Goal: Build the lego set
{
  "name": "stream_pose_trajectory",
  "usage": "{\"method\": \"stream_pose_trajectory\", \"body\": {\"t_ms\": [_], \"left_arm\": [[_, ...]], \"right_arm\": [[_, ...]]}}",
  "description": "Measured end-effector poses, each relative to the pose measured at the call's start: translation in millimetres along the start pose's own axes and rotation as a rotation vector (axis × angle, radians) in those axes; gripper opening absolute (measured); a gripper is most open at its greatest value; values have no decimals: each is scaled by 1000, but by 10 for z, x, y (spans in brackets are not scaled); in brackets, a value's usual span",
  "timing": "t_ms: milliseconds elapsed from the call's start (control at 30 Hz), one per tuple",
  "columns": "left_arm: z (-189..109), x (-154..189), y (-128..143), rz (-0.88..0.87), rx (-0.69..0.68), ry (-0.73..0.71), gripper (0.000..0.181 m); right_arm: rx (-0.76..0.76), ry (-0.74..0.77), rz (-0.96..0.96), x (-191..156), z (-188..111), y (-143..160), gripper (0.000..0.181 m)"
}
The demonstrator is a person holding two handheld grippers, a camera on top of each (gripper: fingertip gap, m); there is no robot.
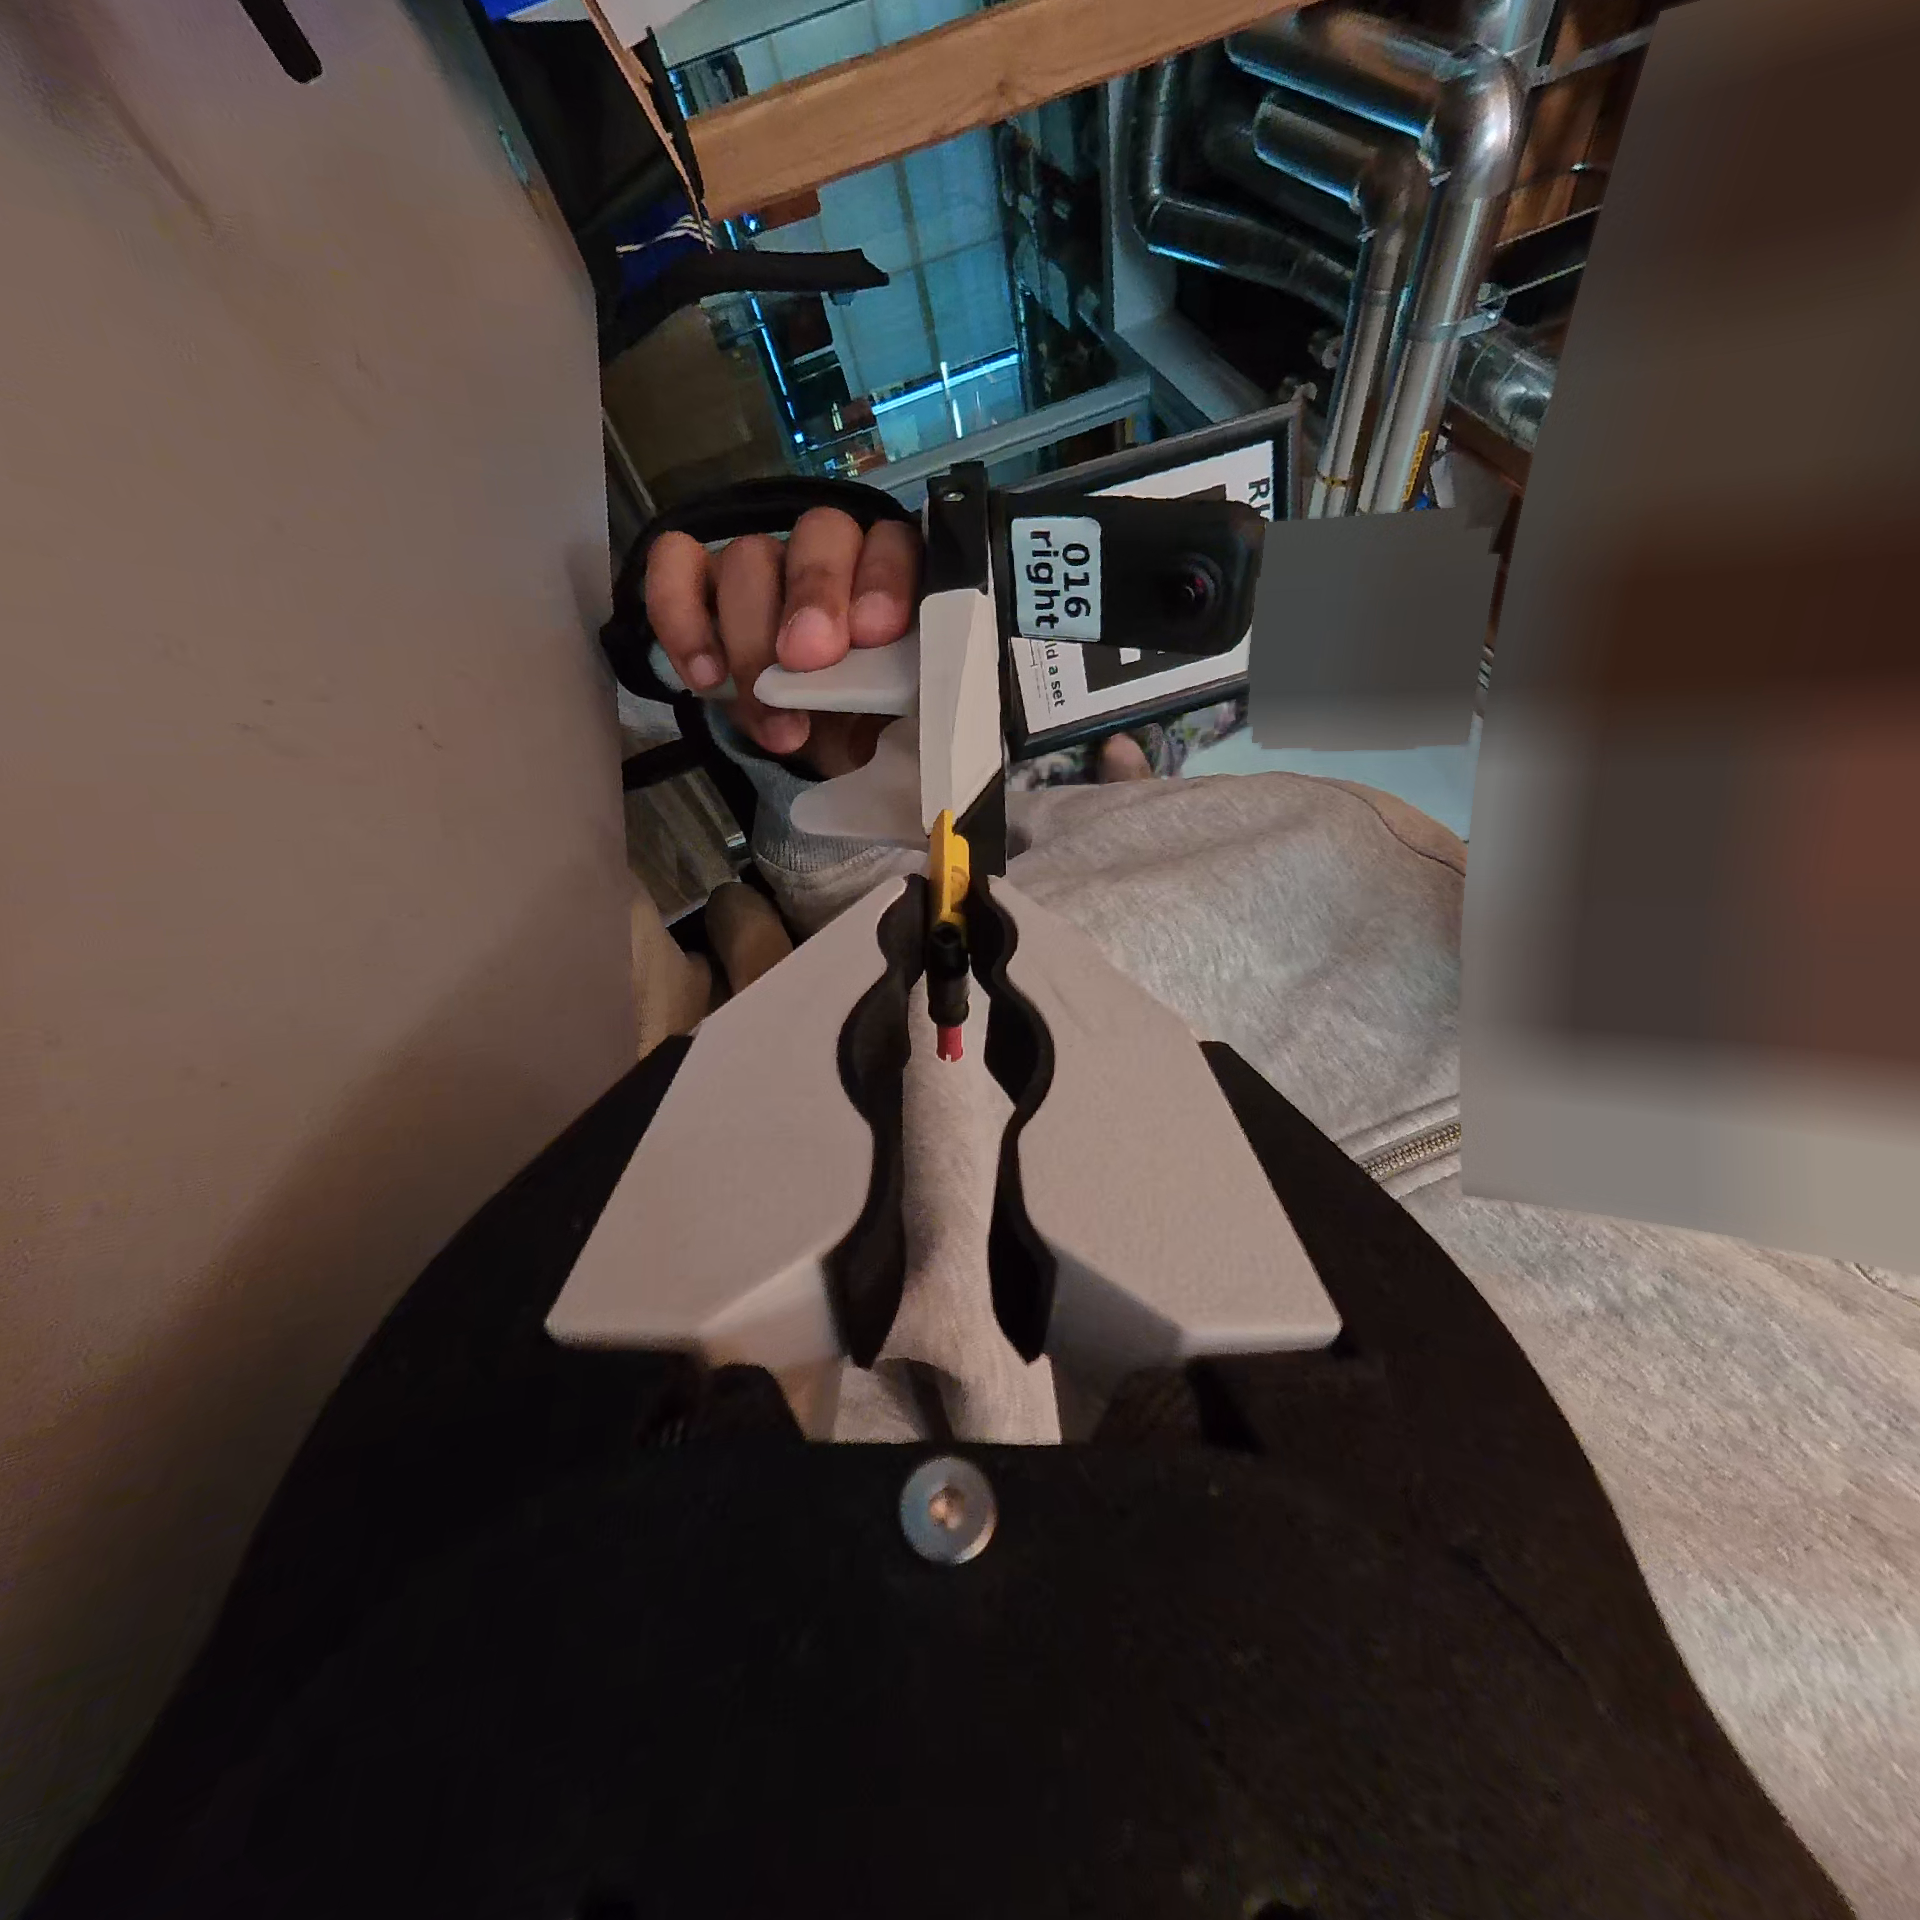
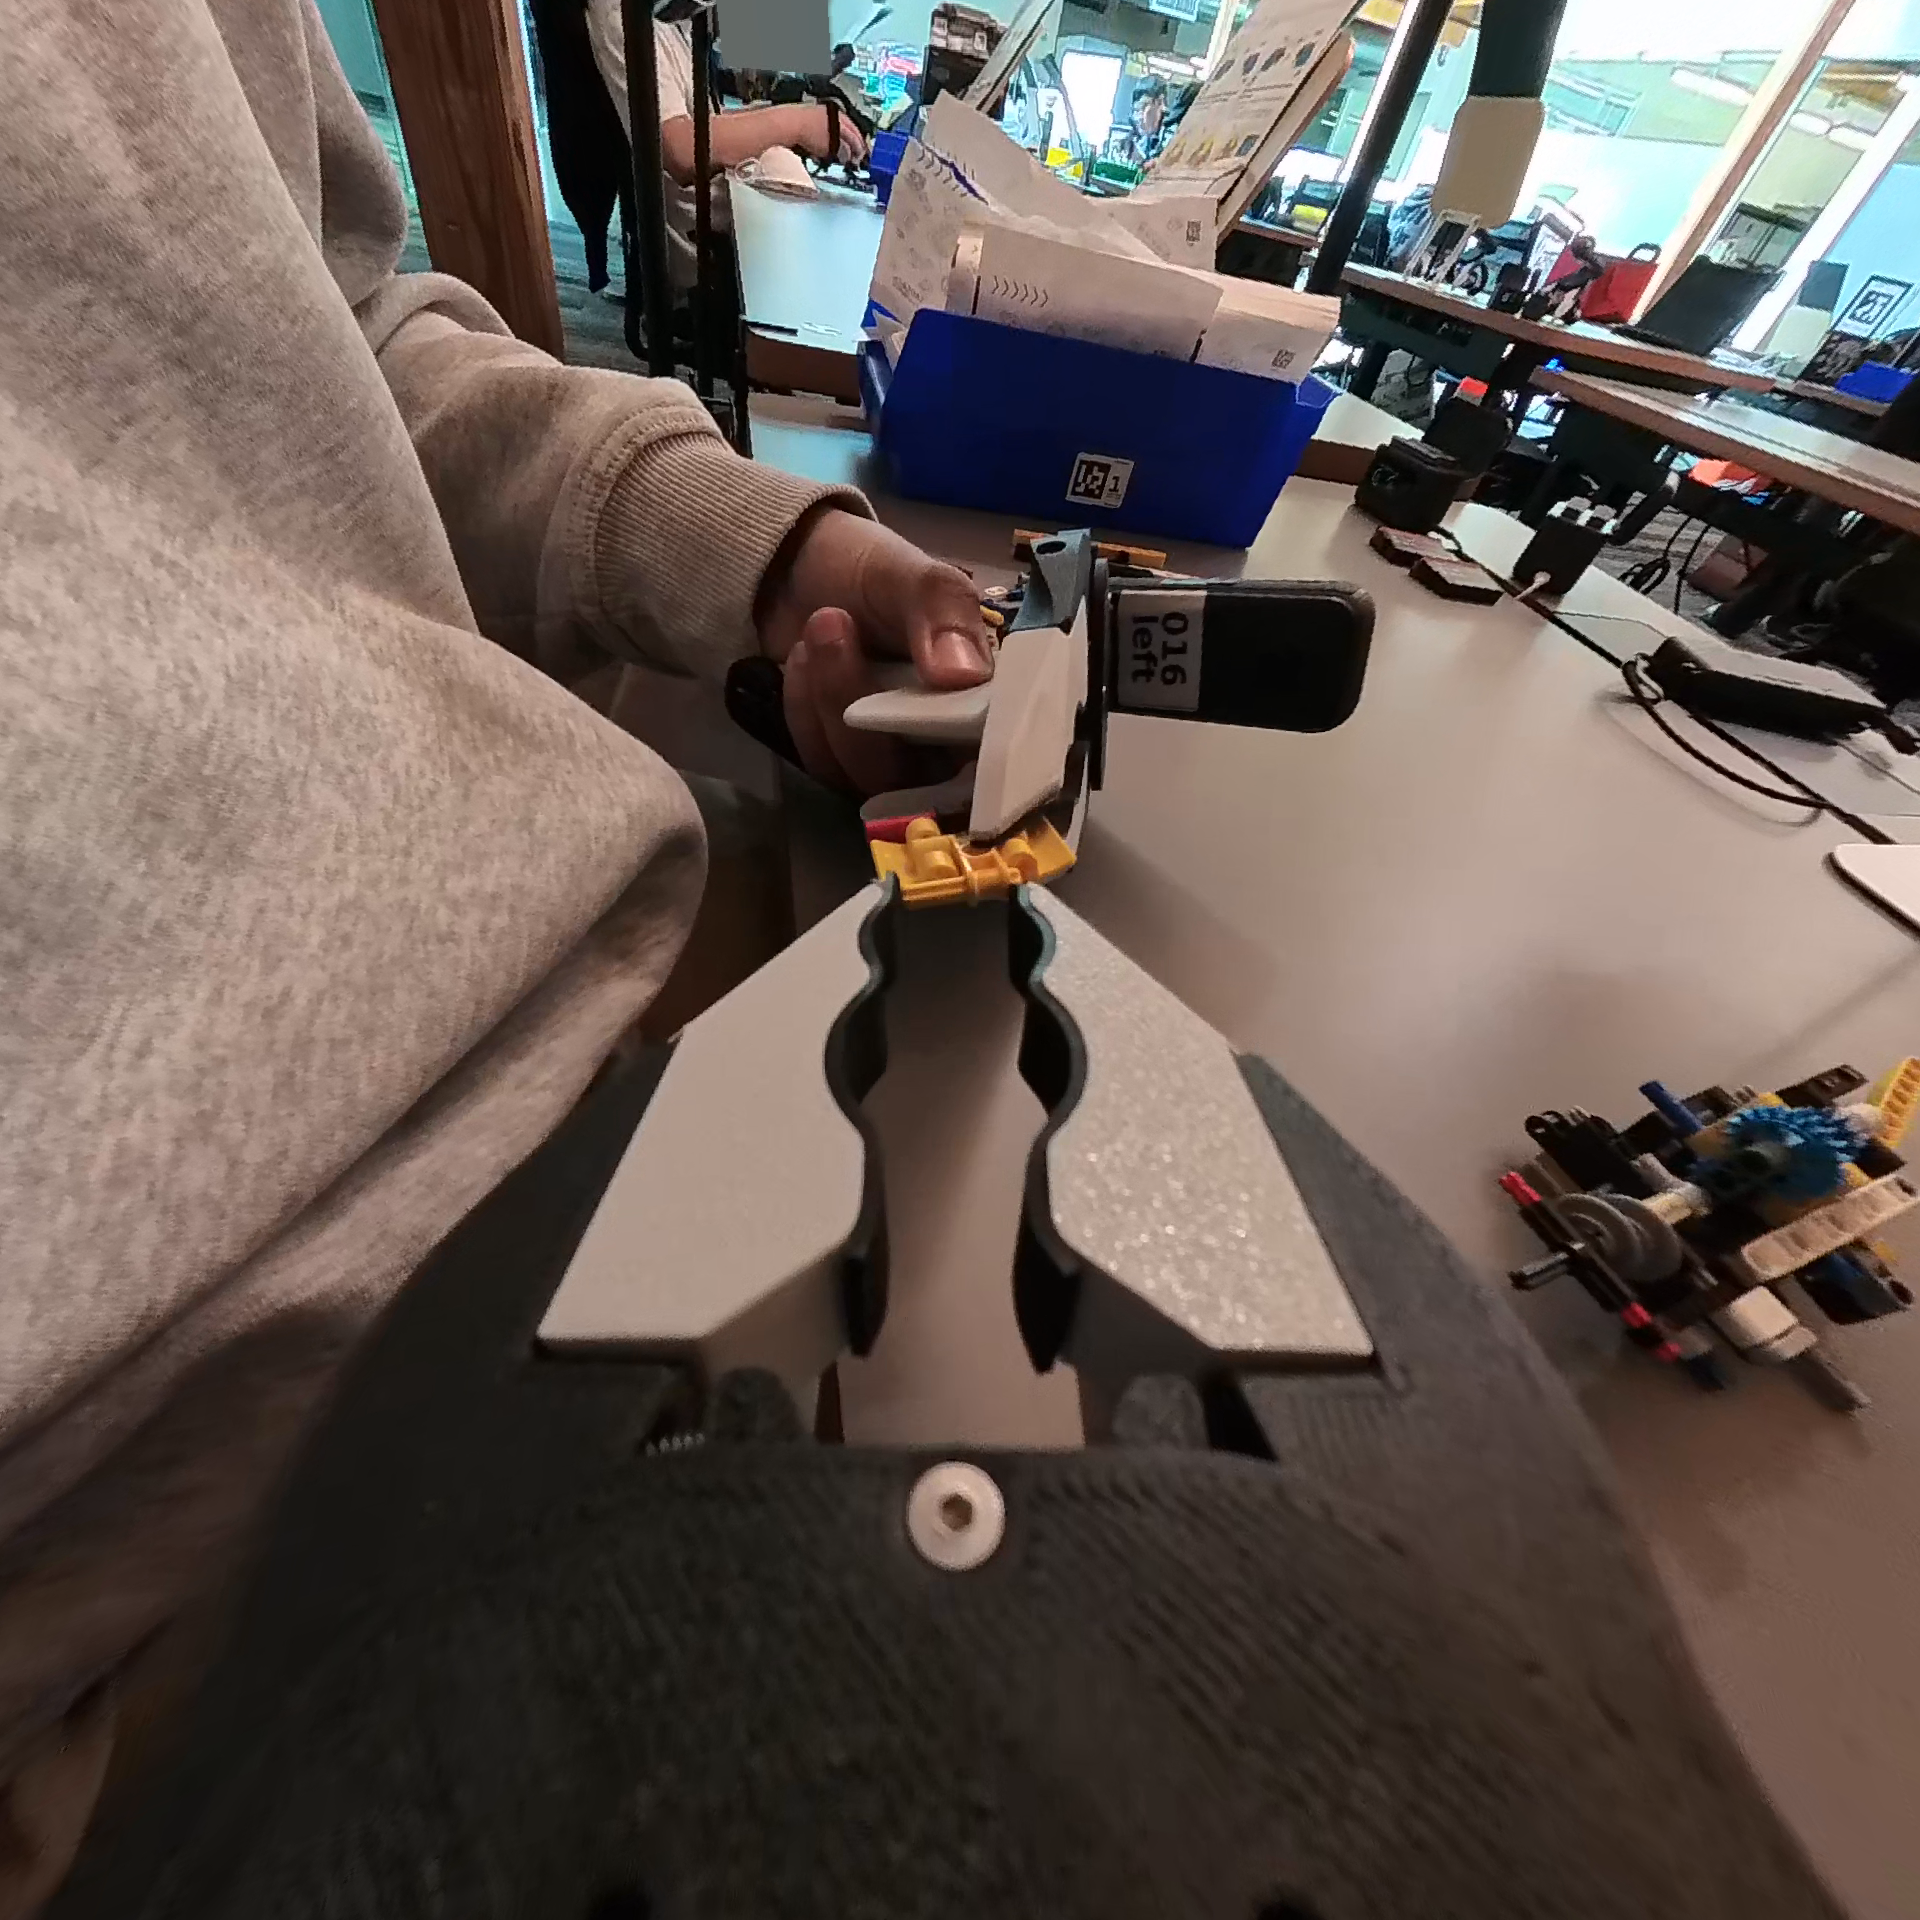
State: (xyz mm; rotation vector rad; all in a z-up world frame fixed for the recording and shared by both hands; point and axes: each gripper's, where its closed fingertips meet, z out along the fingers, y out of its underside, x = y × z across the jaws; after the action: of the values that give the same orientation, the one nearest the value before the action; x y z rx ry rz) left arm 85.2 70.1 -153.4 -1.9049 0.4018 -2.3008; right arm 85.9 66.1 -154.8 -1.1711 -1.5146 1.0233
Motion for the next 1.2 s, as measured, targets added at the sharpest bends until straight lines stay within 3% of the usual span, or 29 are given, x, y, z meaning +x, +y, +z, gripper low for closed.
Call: {"method": "stream_pose_trajectory", "body": {"t_ms": [867, 967, 1100, 1200], "left_arm": [[2, -35, 18, -1, -13, -26, 5], [50, -56, 98, 5, -62, -40, 5], [81, 66, 13, -24, 3, 46, 4], [58, 33, 9, -6, -2, 13, 4]], "right_arm": [[-37, -9, 4, -28, 10, 36, 19], [-47, 1, -13, -20, 8, 51, 7], [23, 21, 1, 20, -41, -68, 7], [15, 25, 12, 33, -29, -50, 8]]}}
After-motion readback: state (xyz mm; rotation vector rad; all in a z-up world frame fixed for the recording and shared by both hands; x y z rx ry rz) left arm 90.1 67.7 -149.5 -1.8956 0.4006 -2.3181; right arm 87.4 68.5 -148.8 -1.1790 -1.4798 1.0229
